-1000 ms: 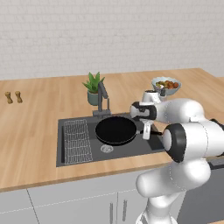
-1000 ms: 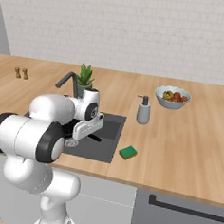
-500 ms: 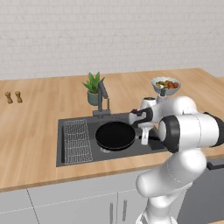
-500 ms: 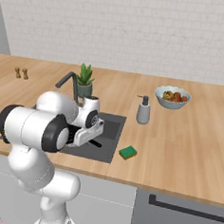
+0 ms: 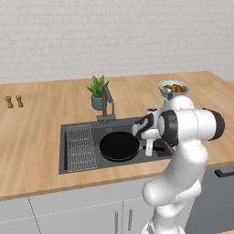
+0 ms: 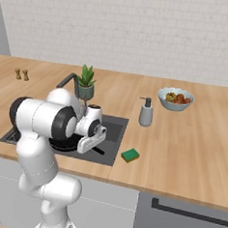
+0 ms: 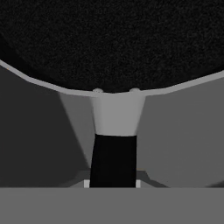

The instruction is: Pick the pan and sponge and place them into the sink. Then turn on the water.

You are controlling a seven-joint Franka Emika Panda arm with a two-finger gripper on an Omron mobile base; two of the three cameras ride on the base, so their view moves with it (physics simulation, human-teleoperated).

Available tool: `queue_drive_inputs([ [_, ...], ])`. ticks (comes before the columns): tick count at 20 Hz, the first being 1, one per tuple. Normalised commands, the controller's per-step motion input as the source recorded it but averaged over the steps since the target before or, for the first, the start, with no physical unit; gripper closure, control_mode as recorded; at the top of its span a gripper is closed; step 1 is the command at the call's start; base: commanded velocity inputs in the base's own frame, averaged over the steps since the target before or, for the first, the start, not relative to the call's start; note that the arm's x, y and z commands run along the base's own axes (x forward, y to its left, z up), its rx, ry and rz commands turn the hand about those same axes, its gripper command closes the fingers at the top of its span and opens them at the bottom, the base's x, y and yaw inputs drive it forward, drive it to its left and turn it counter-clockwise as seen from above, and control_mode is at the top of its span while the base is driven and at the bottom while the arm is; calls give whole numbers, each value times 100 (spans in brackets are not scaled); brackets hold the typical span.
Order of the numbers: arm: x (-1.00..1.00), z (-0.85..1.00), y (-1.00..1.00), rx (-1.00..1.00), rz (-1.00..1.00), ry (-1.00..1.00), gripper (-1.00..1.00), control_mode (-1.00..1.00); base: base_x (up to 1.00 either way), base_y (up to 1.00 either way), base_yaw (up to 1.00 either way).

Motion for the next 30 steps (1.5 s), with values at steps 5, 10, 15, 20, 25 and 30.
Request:
queue_drive_inputs([
  [5,27,-33,0,0,1,-1,100,-100,0,0,0],
  [10,26,-32,0,0,2,0,100,-100,0,0,0],
  [15,27,-25,0,0,2,0,100,-100,0,0,0],
  [20,28,-27,0,0,2,0,100,-100,0,0,0],
  [25,22,-33,0,0,3,0,100,-100,0,0,0],
  [30,22,-35,0,0,4,-1,100,-100,0,0,0],
])
